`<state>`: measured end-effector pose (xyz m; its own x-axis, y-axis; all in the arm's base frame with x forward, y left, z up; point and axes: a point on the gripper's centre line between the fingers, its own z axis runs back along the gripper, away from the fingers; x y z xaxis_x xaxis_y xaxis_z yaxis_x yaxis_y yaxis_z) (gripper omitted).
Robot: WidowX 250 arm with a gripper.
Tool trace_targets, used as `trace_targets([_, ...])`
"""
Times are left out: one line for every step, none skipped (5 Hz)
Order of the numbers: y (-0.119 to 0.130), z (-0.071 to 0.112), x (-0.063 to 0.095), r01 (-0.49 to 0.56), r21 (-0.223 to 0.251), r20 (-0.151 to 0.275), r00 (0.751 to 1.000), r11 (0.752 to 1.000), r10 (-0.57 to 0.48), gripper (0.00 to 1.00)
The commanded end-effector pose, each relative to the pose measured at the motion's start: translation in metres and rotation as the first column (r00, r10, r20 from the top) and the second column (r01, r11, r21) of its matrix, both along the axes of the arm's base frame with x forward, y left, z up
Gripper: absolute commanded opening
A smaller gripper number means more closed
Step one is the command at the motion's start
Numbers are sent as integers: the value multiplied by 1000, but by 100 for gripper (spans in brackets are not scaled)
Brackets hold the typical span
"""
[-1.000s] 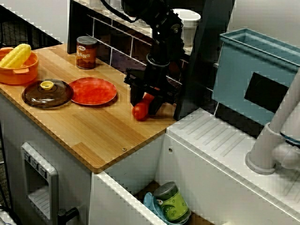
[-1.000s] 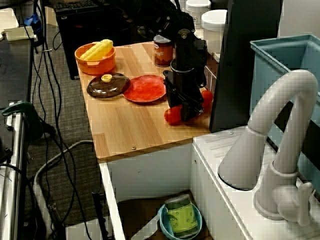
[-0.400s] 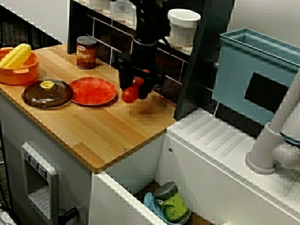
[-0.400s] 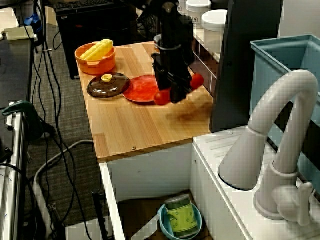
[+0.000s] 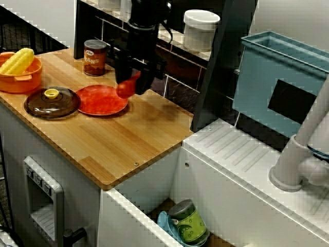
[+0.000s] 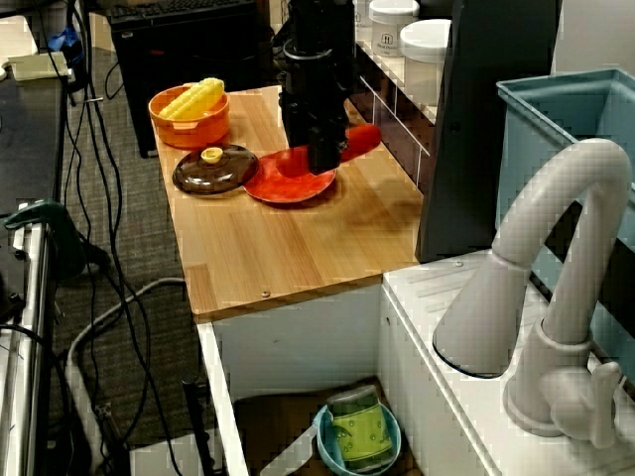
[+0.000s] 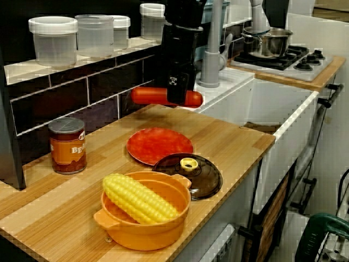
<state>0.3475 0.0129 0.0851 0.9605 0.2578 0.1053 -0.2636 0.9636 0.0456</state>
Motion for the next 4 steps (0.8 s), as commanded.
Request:
trace_targets([38, 43, -13, -20, -13, 114, 993, 1000, 21, 0])
trace_targets([51, 49, -22, -14, -17, 100, 995, 1000, 16, 0])
trace_targets([65, 54, -29, 53, 2, 44, 998, 999, -53, 0])
trace_targets([84, 60, -38, 71, 27, 70, 995, 997, -73, 0])
